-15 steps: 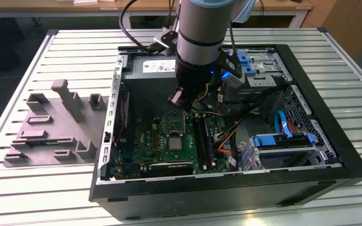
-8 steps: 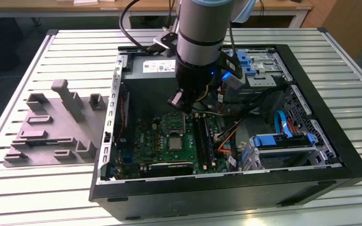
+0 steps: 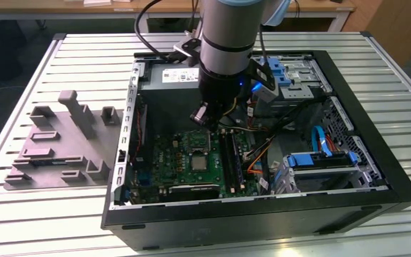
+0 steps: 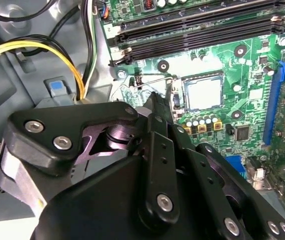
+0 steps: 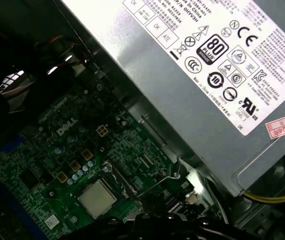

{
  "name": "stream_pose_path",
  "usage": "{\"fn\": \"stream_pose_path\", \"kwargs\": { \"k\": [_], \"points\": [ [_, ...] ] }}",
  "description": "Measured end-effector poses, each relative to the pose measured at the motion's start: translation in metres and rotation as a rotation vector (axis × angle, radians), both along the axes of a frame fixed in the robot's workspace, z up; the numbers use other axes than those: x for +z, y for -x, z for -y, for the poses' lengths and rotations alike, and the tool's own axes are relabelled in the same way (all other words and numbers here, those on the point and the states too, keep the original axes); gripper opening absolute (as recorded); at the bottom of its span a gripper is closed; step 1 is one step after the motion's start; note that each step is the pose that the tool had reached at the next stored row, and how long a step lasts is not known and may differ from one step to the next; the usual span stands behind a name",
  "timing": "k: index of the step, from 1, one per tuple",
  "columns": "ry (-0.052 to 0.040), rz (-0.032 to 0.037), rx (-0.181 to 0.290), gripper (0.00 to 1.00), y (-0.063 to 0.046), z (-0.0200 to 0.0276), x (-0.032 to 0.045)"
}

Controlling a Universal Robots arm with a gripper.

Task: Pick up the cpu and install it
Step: 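Close the cpu cover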

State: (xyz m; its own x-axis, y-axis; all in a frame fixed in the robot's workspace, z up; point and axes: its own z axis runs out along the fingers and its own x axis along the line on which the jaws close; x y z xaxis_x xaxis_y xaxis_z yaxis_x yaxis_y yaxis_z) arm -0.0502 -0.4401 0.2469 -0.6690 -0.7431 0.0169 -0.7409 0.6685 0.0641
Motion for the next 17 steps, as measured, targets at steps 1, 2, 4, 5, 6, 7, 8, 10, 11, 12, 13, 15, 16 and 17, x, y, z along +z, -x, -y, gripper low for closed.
{"fn": "stream_pose_path", "kwargs": {
  "k": [1,2,4,5,6,7,8,10,11,12,13,15,16,17],
  "points": [
    [0.0,0.0001,0.001,0.11,0.0,0.0006,0.0],
    [0.0001,0.0,0.002,0.11,0.0,0.0016,0.0],
    [0.0002,0.0,0.004,0.11,0.0,0.0038,0.0],
    [0.0002,0.0,0.004,0.11,0.0,0.005,0.0],
    [0.0002,0.0,0.004,0.11,0.0,0.0061,0.0],
    [0.0001,0.0,0.005,0.11,0.0,0.0072,0.0],
    [0.0001,0.0,0.005,0.11,0.0,0.0083,0.0],
    [0.0002,0.0,0.005,0.11,0.0,0.0106,0.0],
    [0.0001,0.0,0.006,0.11,0.0,0.0115,0.0],
    [0.0002,0.0,0.006,0.11,0.0,0.0122,0.0],
    [0.0002,0.0,0.006,0.11,0.0,0.013,0.0001],
    [0.0003,0.0,0.007,0.11,0.0,0.0149,0.0],
    [0.0007,0.0,0.007,0.11,0.001,0.0152,0.0],
    [0.0017,0.0001,0.007,0.11,0.0,0.0154,-0.0001]
  ]
}}
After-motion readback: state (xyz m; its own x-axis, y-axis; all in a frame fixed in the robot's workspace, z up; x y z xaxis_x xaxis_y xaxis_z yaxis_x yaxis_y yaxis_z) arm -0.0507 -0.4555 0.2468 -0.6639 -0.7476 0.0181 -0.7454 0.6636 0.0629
